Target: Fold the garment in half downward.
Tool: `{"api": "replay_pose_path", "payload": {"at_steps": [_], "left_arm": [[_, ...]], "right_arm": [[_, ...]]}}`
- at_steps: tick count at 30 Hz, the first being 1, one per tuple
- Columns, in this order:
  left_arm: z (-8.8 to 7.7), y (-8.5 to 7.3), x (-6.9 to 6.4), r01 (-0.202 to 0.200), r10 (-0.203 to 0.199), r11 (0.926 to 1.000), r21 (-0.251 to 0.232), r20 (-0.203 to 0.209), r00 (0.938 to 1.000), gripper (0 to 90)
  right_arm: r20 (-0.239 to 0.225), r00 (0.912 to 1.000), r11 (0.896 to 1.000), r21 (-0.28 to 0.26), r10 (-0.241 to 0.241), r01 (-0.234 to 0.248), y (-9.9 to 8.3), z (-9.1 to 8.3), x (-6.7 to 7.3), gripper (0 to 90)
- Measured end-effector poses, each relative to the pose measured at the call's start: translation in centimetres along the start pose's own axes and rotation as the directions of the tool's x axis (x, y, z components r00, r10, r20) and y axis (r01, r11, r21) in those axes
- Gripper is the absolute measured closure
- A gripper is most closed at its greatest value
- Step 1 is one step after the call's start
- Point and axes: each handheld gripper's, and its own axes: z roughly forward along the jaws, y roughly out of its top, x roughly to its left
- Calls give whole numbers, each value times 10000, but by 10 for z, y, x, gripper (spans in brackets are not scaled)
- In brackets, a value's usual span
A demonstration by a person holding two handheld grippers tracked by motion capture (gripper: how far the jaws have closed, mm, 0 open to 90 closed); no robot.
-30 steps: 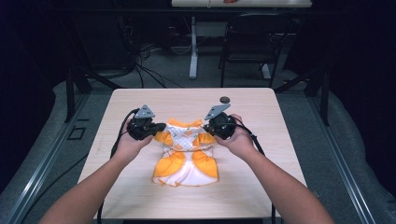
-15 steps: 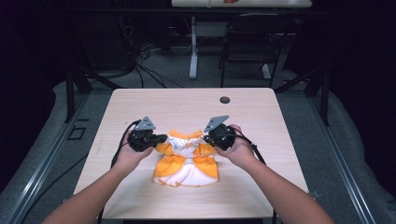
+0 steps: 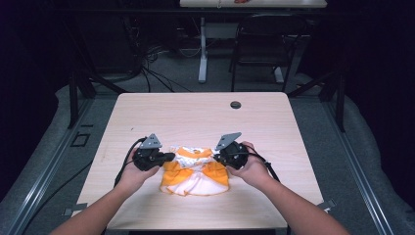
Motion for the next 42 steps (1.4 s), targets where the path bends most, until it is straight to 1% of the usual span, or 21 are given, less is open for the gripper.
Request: {"api": "replay_pose_path", "payload": {"at_steps": [2, 4, 6, 7, 8, 11, 18, 19, 21, 22, 23, 24, 29, 30, 32, 34, 36, 38, 39, 41, 42], "left_arm": [[0, -3, -3, 41, -41, 10000, 6, 57, 10000, 894], [-1, -6, -5, 73, -72, 10000, -63, 92, 9999, 893], [-2, -9, -7, 145, -144, 9999, -39, 162, 9998, 890], [-2, -10, -8, 173, -172, 9998, -64, 186, 9997, 889], [-3, -11, -9, 157, -156, 9999, -24, 214, 9996, 888], [-5, -14, -13, 141, -141, 9999, -1, 328, 9994, 884], [-10, -21, -22, 89, -94, 9999, 104, 512, 9986, 868], [-11, -21, -22, 74, -79, 9999, 104, 515, 9986, 861], [-14, -20, -22, 68, -70, 10000, 54, 459, 9989, 852], [-16, -19, -21, 124, -124, 9999, 11, 449, 9989, 846], [-17, -18, -20, 179, -175, 9998, -73, 456, 9988, 842], [-20, -16, -19, 162, -157, 9998, -111, 425, 9990, 840], [-26, -9, -14, 282, -271, 9991, -310, 351, 9990, 830], [-25, -9, -13, 377, -365, 9986, -374, 313, 9988, 836], [-22, -8, -11, 460, -451, 9985, -309, 279, 9986, 860], [-16, -9, -9, 545, -537, 9982, -246, 296, 9981, 879], [-11, -11, -9, 725, -717, 9972, -196, 368, 9967, 893], [-6, -13, -10, 787, -779, 9968, -159, 477, 9958, 895], [-4, -14, -11, 796, -789, 9968, -119, 528, 9955, 896], [-1, -15, -14, 786, -784, 9969, -19, 607, 9951, 897], [0, -16, -15, 718, -719, 9974, 37, 653, 9953, 897]], "right_arm": [[-55, 10000, 9999, -92, 73, -74, -2, -1, 2, 886], [-272, 9988, 9988, -244, 410, -416, -5, -2, 4, 883], [-372, 9982, 9984, -293, 467, -478, -9, -2, 8, 879], [-414, 9983, 9989, -208, 420, -429, -10, -3, 10, 878], [-457, 9982, 9991, -162, 375, -383, -12, -3, 12, 875], [-566, 9974, 9987, -215, 444, -456, -17, -3, 16, 861], [-729, 9954, 9979, -158, 617, -630, -25, -6, 21, 830], [-780, 9946, 9973, -217, 686, -705, -26, -7, 22, 823], [-854, 9941, 9971, -309, 671, -700, -26, -10, 23, 823], [-859, 9936, 9962, -400, 732, -768, -26, -12, 24, 817], [-976, 9923, 9956, -479, 756, -805, -26, -14, 23, 811], [-1001, 9918, 9949, -537, 795, -852, -25, -16, 22, 812], [-755, 9930, 9925, -751, 905, -961, -22, -21, 16, 861], [-727, 9922, 9914, -756, 1012, -1067, -21, -20, 15, 872], [-777, 9906, 9901, -745, 1129, -1187, -19, -16, 14, 892], [-840, 9901, 9901, -751, 1125, -1189, -18, -11, 14, 895], [-859, 9900, 9906, -688, 1123, -1184, -16, -6, 15, 897], [-906, 9896, 9905, -698, 1120, -1185, -16, -1, 16, 899], [-901, 9900, 9915, -614, 1088, -1146, -15, 1, 17, 899], [-980, 9882, 9899, -680, 1175, -1244, -15, 4, 18, 899], [-1022, 9878, 9905, -603, 1172, -1238, -16, 5, 18, 899]]}}
